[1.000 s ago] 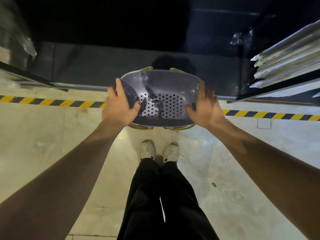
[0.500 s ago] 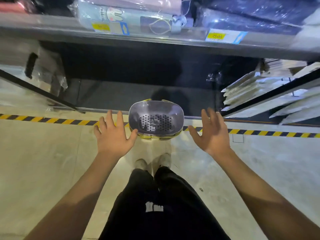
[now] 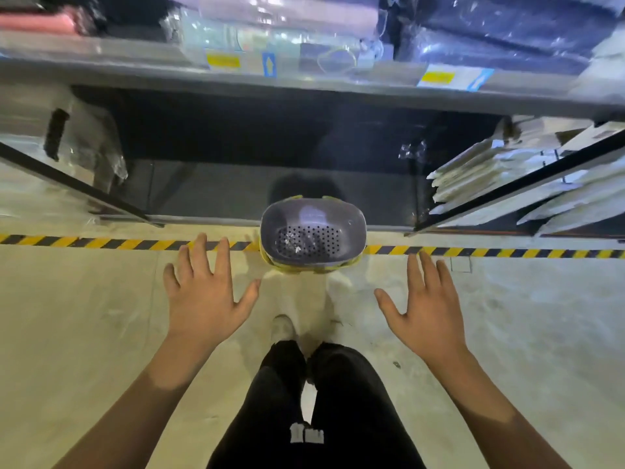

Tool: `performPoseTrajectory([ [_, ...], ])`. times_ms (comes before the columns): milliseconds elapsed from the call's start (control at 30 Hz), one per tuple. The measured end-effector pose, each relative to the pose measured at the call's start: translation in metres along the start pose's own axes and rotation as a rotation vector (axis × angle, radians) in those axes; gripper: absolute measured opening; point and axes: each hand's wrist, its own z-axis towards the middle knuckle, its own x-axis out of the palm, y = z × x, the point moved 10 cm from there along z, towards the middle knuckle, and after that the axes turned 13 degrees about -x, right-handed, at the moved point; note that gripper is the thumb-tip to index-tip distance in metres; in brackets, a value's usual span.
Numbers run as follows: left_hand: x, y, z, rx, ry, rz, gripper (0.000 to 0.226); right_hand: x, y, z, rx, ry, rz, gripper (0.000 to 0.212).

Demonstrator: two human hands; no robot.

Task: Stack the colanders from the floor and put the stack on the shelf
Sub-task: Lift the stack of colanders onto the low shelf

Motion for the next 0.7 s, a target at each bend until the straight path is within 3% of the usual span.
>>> performPoseTrajectory([
  [300,0.108,-0.016,-0.014,0.012,0.074,0.008,0.089,0.116,-0.008,0.014,-0.002,0.111,0.091,0.099],
  [500,0.279,-0.025,0.027,0.000,0.067,-0.011,0.096,0.283,-0.051,0.082,-0.060,-0.082,0.107,0.090],
  [600,0.366,-0.030,0.057,-0.014,0.043,-0.066,0.099,0.370,-0.083,0.114,-0.015,-0.241,0.311,0.086],
  [700,0.429,-0.037,0.086,-0.008,-0.010,-0.184,0.109,0.434,-0.083,0.157,-0.148,-0.259,0.367,0.077],
])
